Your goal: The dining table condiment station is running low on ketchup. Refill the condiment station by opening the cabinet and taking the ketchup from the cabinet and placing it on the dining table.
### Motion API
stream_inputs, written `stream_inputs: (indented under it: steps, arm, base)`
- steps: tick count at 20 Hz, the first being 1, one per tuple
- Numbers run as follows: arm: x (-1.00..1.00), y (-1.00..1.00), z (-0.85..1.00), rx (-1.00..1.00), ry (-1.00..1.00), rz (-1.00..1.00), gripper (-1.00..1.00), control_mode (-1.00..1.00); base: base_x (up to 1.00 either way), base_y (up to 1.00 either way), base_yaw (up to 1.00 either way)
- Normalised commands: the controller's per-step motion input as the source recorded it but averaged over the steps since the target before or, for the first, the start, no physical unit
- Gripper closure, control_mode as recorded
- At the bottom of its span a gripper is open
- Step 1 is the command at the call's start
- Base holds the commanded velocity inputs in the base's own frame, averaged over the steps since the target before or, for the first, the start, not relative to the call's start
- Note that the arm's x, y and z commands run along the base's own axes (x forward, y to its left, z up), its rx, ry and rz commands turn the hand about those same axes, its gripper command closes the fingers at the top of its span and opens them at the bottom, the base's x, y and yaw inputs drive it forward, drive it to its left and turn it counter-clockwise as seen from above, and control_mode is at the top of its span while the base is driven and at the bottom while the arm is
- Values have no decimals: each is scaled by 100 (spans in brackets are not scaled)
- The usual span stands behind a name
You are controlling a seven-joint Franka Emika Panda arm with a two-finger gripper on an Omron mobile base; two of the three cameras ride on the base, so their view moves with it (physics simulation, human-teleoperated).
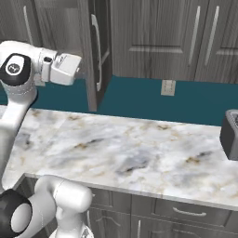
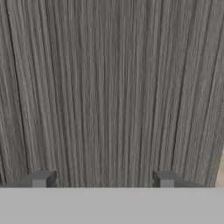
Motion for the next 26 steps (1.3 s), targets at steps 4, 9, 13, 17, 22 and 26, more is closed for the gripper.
stream_inputs:
  steps: [4,9,13,17,22,26]
  arm:
    - [-67,21,4,12,-14,4,-100,-100]
    - [-56,96,0,9,-8,13,-100,-100]
    - [-20,100,0,2,-1,27,-100,-100]
    - [0,100,12,-1,0,41,-100,-100]
    - [7,100,28,-10,2,53,-100,-100]
    - [52,53,4,-13,-1,55,-100,-100]
  base:
    - [0,0,0]
    - [0,0,0]
    - [0,0,0]
    - [0,0,0]
    - [0,0,0]
    - [0,0,0]
